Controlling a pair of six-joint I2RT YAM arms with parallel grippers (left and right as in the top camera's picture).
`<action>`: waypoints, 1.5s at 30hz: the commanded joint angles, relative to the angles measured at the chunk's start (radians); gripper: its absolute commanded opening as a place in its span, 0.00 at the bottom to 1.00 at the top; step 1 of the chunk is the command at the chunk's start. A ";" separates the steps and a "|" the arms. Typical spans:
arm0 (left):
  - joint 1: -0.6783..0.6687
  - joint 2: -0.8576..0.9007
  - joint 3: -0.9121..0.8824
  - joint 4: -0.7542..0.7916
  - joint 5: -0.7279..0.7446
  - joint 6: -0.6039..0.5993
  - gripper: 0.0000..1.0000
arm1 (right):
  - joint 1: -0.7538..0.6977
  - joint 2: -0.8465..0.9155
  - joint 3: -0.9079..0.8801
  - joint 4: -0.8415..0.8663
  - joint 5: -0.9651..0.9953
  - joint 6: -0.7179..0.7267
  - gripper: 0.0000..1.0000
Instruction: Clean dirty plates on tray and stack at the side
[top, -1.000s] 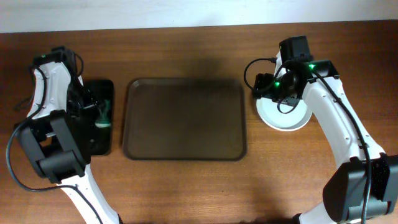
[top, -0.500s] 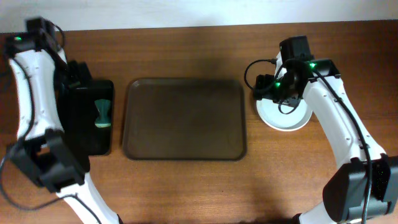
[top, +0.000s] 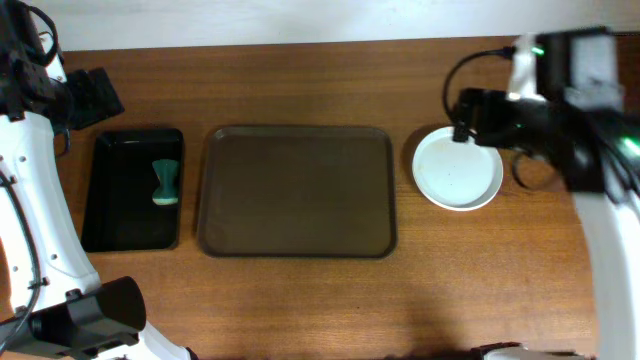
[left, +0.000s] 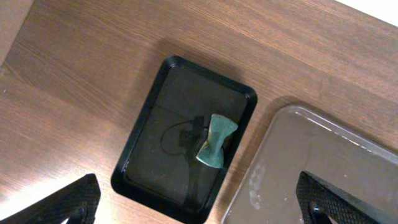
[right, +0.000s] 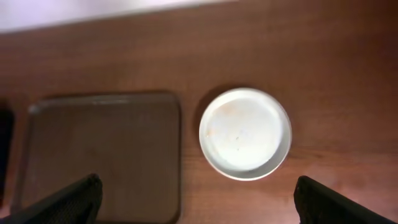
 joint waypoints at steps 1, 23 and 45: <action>-0.001 0.004 0.003 -0.002 0.012 0.019 0.99 | 0.001 -0.129 0.024 -0.043 0.028 -0.026 0.98; 0.005 0.004 0.003 -0.002 0.011 0.019 0.99 | -0.034 -0.463 -0.237 0.153 0.117 -0.149 0.98; 0.005 0.004 0.003 -0.002 0.011 0.019 0.99 | -0.122 -1.316 -1.788 1.415 -0.068 -0.168 0.98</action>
